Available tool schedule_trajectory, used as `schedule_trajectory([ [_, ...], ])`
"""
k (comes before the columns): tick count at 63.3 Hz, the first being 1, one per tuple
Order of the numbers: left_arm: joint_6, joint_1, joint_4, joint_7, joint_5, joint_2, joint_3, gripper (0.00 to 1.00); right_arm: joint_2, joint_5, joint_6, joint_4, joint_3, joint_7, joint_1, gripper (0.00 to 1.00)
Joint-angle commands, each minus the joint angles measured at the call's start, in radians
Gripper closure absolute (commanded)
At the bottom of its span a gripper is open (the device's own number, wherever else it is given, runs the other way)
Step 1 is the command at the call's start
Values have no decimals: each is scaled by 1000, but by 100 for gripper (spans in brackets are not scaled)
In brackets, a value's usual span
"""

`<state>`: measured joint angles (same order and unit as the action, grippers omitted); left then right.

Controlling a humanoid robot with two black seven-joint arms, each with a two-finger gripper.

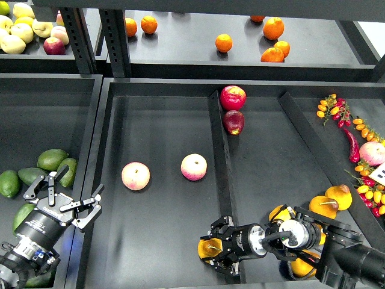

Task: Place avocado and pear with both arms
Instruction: 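Lower the right gripper and close it on the yellow pear, then lift the pear and carry it into the bin of yellow pears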

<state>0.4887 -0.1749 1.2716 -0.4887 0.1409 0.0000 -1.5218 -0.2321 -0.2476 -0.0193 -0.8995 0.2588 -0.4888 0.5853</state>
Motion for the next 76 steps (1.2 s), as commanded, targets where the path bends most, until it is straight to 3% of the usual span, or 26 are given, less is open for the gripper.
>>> schedule_trajectory([
  [1,0,0,-1,0,-1,0,-1,1,2,-1,-1,-9,56,0,7,61],
  [17,0,0,-6,0,0,0,0,1,-12,-1,-1,-36,106,0,37,61],
  [54,0,0,-11,0,-1,0,-1,1,-306,-10,-14,-162,200,0,25,60],
  [76,0,0,-12,0,-1,0,2,1,-345,25,-53,-165,198,0,-127,59],
])
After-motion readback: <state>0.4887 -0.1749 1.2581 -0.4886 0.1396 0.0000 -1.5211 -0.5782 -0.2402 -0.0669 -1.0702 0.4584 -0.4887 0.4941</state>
